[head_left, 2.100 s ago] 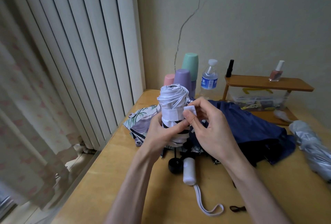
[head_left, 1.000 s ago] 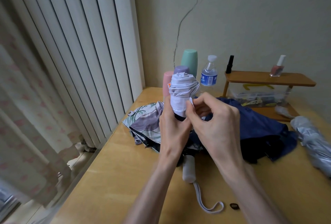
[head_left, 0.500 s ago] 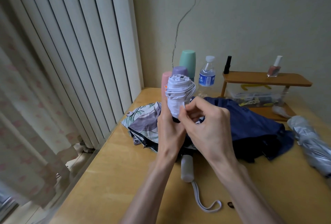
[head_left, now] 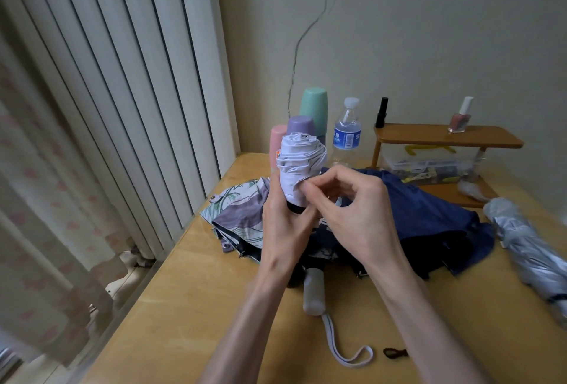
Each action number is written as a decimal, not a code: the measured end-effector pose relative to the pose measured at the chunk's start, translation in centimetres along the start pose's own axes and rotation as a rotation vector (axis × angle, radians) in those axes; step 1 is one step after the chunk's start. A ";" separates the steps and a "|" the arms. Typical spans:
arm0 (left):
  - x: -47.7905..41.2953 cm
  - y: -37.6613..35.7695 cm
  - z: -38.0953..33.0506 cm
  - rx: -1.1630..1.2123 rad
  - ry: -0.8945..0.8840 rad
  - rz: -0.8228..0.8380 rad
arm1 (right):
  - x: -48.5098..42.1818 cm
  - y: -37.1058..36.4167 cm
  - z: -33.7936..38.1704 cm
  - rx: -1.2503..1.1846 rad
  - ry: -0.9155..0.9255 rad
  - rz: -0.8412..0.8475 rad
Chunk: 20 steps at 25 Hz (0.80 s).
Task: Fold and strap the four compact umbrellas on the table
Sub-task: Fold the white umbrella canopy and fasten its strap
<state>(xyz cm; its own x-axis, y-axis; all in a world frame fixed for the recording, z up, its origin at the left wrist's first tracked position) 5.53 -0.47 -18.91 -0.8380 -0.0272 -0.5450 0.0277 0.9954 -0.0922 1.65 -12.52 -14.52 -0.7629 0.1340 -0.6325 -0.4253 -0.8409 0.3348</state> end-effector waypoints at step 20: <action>-0.5 1.7 -1.2 -0.005 0.150 0.228 | -0.4 0.0 -1.9 -0.296 -0.199 0.343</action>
<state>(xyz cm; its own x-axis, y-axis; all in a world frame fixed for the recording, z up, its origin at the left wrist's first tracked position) 5.29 1.36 -17.77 -0.8819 0.2113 -0.4215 0.2225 0.9747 0.0229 2.89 -13.61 -15.62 -0.9253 -0.1028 -0.3650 0.0008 -0.9631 0.2693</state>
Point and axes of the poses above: each hand's wrist, its own x-axis away from the middle knuckle, its own y-axis out of the back of the hand, z = x × y, the point moved 2 cm from there along -x, towards the middle knuckle, and after that the axes turned 8 degrees about x, right-handed, at the moved point
